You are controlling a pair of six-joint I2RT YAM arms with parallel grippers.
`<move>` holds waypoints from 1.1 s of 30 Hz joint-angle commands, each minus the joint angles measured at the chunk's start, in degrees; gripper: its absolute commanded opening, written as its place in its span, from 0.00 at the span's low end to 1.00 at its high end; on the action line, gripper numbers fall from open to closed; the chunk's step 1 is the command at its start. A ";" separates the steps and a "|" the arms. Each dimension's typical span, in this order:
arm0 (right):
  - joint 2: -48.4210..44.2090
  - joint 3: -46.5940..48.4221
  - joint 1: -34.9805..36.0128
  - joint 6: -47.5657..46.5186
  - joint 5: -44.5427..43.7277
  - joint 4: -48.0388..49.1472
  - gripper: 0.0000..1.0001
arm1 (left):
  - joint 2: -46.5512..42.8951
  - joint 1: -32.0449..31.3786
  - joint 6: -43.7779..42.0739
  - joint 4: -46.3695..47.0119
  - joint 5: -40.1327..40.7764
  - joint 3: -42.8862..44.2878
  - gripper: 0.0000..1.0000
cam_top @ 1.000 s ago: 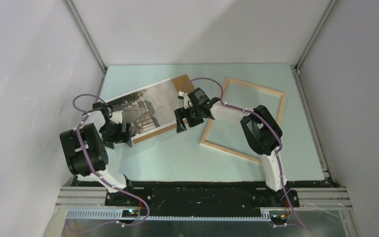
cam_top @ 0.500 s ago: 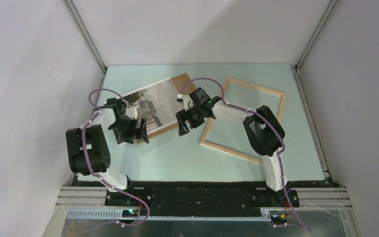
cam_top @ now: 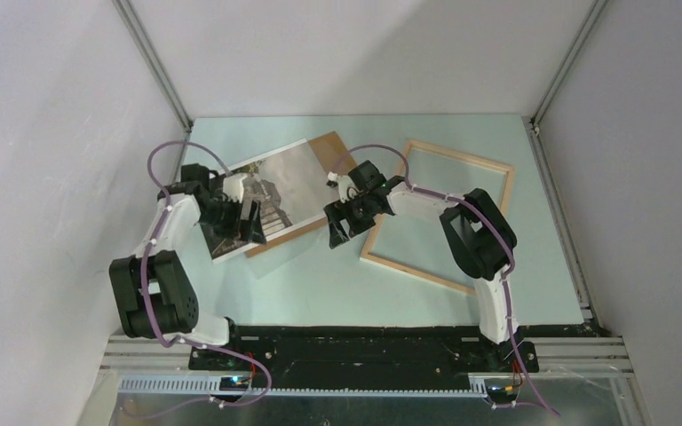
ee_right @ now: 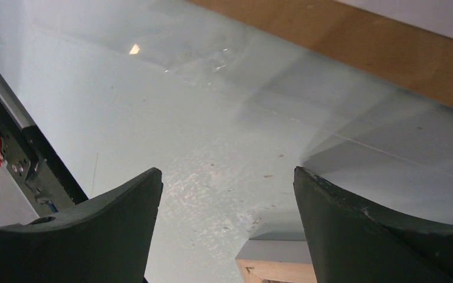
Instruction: Put the photo into the frame
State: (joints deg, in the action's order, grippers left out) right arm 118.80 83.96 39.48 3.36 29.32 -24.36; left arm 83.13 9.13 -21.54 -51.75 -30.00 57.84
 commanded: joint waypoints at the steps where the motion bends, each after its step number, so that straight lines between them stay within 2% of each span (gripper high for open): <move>1: 0.58 -1.27 -2.24 3.95 -3.70 2.05 0.87 | 1.78 0.51 2.41 1.71 0.96 10.62 1.00; 8: 1.53 -1.01 -2.50 9.53 -5.68 6.44 0.86 | 16.62 0.59 12.49 5.63 6.93 29.86 1.00; 13: 2.06 -0.65 -3.48 11.90 -5.63 7.68 0.86 | 30.51 0.62 14.51 5.89 11.40 45.30 1.00; 18: 2.29 -1.02 -4.52 14.16 -4.48 7.85 0.86 | 40.21 0.21 15.04 5.94 12.20 55.26 1.00; 33: 3.39 -1.43 -3.79 16.85 -1.53 8.53 0.85 | 47.98 -2.27 16.22 5.90 9.37 57.34 1.00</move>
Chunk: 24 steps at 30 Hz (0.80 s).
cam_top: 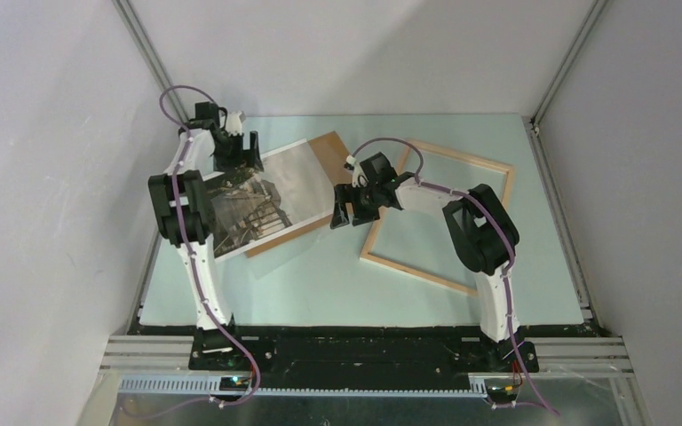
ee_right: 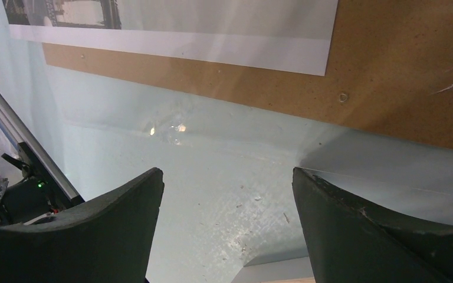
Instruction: Put the photo into the frame
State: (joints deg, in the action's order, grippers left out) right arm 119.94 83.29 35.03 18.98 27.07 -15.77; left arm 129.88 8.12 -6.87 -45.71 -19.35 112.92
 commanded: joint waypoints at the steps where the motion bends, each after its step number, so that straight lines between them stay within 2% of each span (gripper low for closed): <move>1: 2.29 -0.73 0.79 1.52 0.77 0.01 0.85 | 1.77 -1.31 1.62 -0.10 -1.18 2.29 1.00; 13: 1.49 -2.98 0.28 6.99 2.69 2.19 0.85 | 3.57 -2.01 1.50 -0.17 -0.62 1.24 1.00; 24: -1.96 -10.38 -0.97 13.73 -0.70 6.62 0.85 | -1.03 -2.82 -1.56 -0.55 -0.91 -7.81 0.99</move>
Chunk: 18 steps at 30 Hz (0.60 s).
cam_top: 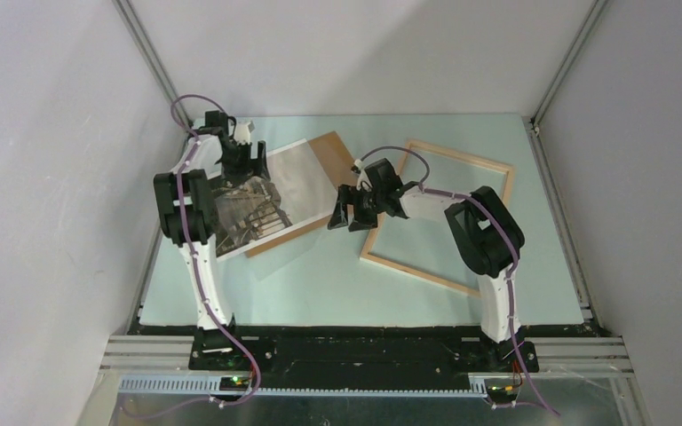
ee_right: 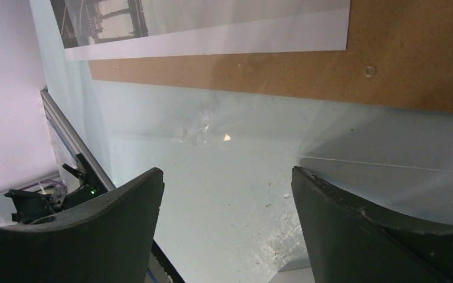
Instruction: Put the photo into the frame
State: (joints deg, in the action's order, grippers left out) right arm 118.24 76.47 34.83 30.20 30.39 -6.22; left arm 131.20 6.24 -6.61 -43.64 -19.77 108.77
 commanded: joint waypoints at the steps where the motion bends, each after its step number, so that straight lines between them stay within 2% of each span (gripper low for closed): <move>1: -0.36 -3.80 -0.88 2.73 -4.07 -2.66 0.85 | -3.03 -1.03 -2.04 -2.74 -0.68 -4.71 0.99; 8: -1.89 -6.74 -1.48 3.88 -4.48 -0.90 0.85 | -6.45 -2.17 -3.20 -3.44 0.77 -8.93 0.99; 18: -5.79 -11.81 -4.60 2.76 -9.49 -1.28 0.86 | -11.23 -2.97 -4.30 -4.13 2.22 -16.28 0.98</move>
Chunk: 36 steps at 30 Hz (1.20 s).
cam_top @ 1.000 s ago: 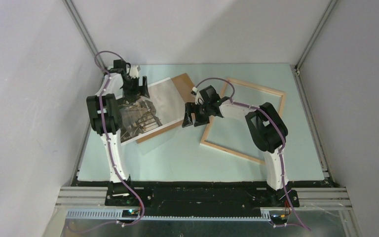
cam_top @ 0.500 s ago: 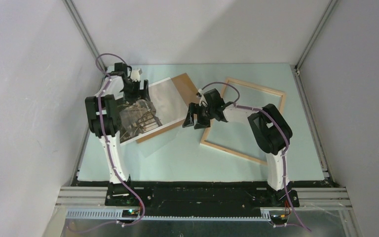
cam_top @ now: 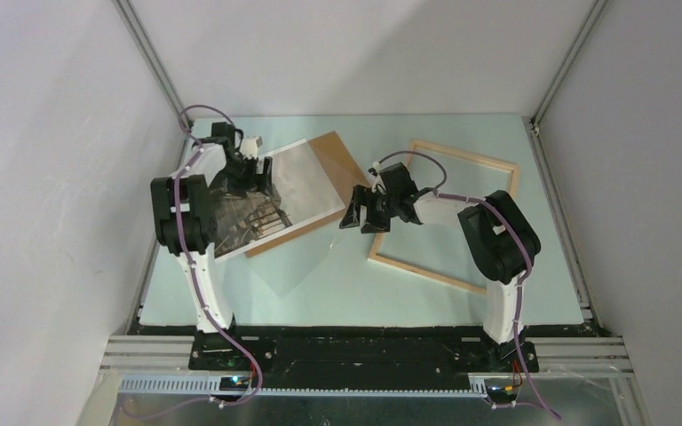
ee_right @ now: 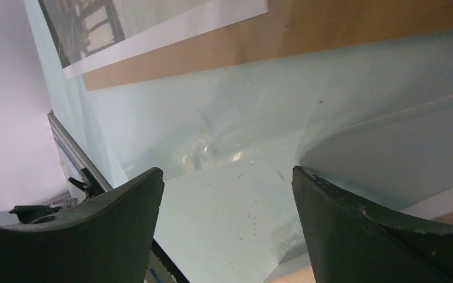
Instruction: Put the photo into the frame
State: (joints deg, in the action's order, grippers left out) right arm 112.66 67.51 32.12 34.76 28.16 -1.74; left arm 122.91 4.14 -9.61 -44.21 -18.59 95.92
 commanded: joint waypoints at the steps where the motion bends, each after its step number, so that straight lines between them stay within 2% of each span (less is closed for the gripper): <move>1: -0.32 -2.92 -2.02 -1.90 -7.65 -6.05 0.86 | -3.65 -1.06 -1.36 -3.58 1.50 -3.93 0.97; 8: 0.68 -3.51 -1.46 0.16 -7.06 -5.41 0.87 | -7.06 -1.88 -1.27 -3.59 3.13 -8.81 0.95; 16: 4.17 -3.48 -1.09 4.86 -3.70 -1.68 0.87 | -10.11 -2.69 0.06 -3.51 0.80 -12.93 0.92; 24: 6.75 -5.80 -3.63 13.83 5.83 11.91 0.85 | -12.80 -3.61 0.08 -3.43 -1.15 -17.26 0.92; 36: 7.47 -5.78 -6.53 17.75 11.90 20.27 0.84 | -12.99 -3.61 1.00 -2.46 -4.29 -19.19 0.91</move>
State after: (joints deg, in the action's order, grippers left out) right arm 116.90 63.48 26.59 53.63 40.01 17.06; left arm 110.87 1.76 -10.04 -45.60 -16.25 77.97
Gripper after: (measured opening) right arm 0.845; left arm 0.910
